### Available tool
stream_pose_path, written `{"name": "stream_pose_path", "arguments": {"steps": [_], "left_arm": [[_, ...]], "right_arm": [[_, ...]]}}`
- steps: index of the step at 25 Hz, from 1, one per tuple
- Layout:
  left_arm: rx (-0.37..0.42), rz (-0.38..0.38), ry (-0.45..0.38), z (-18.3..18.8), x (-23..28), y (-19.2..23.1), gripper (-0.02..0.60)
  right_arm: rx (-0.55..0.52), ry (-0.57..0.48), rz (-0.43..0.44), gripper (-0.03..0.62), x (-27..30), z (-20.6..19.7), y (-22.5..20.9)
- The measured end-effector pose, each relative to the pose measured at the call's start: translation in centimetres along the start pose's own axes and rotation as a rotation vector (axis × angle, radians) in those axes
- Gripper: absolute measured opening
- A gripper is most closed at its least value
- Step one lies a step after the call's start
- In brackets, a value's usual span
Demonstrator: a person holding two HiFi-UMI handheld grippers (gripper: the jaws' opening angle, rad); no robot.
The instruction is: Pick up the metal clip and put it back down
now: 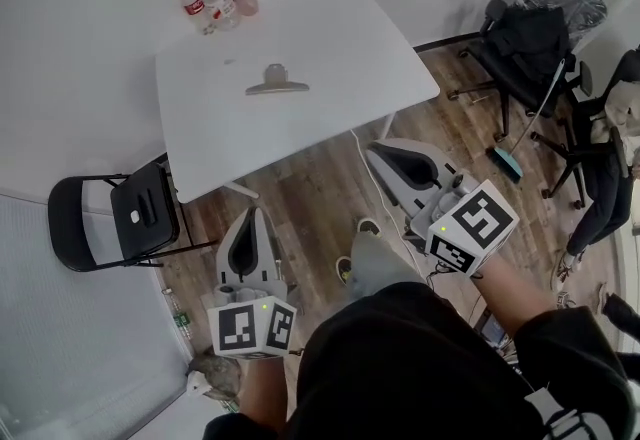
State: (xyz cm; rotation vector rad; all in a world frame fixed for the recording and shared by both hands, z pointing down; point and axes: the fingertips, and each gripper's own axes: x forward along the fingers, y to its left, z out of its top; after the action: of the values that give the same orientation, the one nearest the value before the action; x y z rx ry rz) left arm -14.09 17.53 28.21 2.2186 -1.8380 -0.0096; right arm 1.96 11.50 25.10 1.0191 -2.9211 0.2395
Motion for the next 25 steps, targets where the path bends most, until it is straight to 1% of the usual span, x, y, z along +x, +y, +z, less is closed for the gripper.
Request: {"name": "stream_pose_path", "arguments": {"steps": [6, 13, 18, 25], "left_arm": [[0.007, -0.002, 0.012, -0.3, 1.2, -0.1, 0.014], [0.018, 0.026, 0.027, 0.1, 4.4, 1.7, 0.014], [0.012, 0.048, 0.033, 1.0, 8.3, 3.8, 0.014], [0.012, 0.055, 0.051, 2.0, 15.1, 6.4, 0.014]], "right_arm": [[0.029, 0.008, 0.001, 0.017, 0.5, -0.9, -1.3], [0.057, 0.022, 0.021, 0.017, 4.1, -1.8, -3.6], [0.064, 0.034, 0.047, 0.017, 8.3, -2.0, -6.2], [0.061, 0.051, 0.070, 0.017, 14.4, -2.0, -10.7]]}}
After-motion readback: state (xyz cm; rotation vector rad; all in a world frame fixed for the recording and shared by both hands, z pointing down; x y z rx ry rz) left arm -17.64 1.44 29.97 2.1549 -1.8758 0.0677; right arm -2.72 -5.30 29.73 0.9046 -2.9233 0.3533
